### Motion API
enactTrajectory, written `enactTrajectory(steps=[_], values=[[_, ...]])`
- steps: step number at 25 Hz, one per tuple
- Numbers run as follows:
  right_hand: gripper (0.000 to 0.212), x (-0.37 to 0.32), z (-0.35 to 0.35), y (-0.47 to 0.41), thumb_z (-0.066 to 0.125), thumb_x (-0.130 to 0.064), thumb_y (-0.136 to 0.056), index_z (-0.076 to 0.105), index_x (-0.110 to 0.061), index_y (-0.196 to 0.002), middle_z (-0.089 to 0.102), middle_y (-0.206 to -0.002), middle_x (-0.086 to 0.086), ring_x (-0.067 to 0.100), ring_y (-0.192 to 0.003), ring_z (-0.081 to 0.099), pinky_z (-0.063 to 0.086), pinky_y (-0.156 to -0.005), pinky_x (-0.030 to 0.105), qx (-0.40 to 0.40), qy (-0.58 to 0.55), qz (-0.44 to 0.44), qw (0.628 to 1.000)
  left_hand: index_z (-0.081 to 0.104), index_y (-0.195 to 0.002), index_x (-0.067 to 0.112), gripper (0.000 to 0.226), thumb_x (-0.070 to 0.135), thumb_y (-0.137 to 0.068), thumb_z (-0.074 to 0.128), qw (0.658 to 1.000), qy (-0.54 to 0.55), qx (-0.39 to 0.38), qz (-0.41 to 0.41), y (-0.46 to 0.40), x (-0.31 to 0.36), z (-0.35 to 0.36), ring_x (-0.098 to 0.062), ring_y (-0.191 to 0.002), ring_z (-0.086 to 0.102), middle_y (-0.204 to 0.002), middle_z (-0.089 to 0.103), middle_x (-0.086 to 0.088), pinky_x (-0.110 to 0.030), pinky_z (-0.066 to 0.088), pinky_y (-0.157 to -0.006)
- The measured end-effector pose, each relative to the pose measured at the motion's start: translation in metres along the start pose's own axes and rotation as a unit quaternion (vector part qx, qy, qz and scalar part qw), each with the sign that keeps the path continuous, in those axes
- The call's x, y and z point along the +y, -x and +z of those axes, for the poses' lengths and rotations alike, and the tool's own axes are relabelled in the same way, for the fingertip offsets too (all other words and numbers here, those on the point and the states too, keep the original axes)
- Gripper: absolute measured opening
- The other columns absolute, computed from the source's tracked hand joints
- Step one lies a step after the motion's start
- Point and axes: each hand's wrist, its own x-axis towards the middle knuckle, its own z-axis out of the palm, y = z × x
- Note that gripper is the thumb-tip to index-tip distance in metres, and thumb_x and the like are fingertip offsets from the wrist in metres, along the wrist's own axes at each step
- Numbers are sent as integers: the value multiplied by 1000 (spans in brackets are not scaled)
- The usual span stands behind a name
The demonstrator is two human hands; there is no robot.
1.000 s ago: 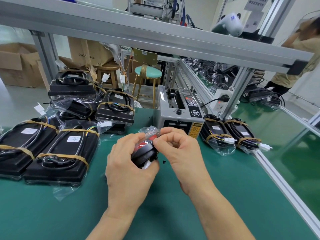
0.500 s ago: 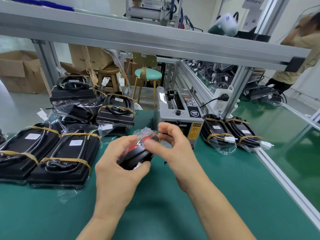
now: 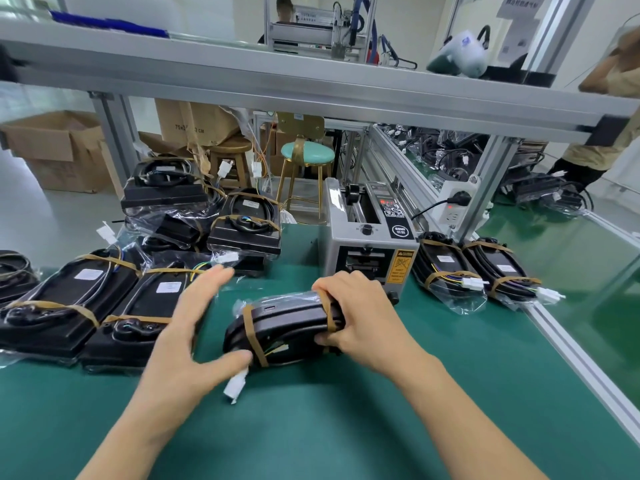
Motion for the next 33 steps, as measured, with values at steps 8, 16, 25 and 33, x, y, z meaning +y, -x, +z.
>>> enactTrajectory(steps=[8, 16, 25, 33], values=[[78, -4, 5, 10, 68, -18, -66, 41, -35, -137, 38, -136, -19, -5, -136, 22, -4, -118, 28, -20, -185, 4, 983, 68, -102, 45, 72, -6, -54, 84, 998, -9, 60, -6, 1, -19, 11, -6, -110, 59, -113, 66, 11, -10, 40, -95], [21, 34, 9, -5, 61, -18, -89, 68, -26, -70, 69, -75, -5, 21, -78, 61, 48, -69, 24, 232, -367, 384, 815, 64, -113, 31, 74, -6, -53, 86, 989, -79, 125, 30, 14, -14, 36, 2, -108, 57, -113, 65, 14, -9, 35, -100], [17, 31, 17, -41, 73, -22, -83, 64, -23, -68, 67, -77, -3, 19, -80, 61, 43, -71, 27, 295, -394, 484, 723, 65, -111, 26, 72, -7, -51, 87, 987, -91, 125, 45, 16, -13, 38, 1, -107, 57, -113, 64, 8, -12, 36, -101], [14, -36, -20, 0, 72, -29, -76, 67, -21, -66, 60, -90, -12, 0, -83, 56, 41, -74, 13, 124, -571, 260, 769, 66, -110, 23, 70, -4, -50, 89, 979, -92, 178, 32, 18, -10, 54, -6, -105, 59, -109, 64, 9, -20, 41, -98]])
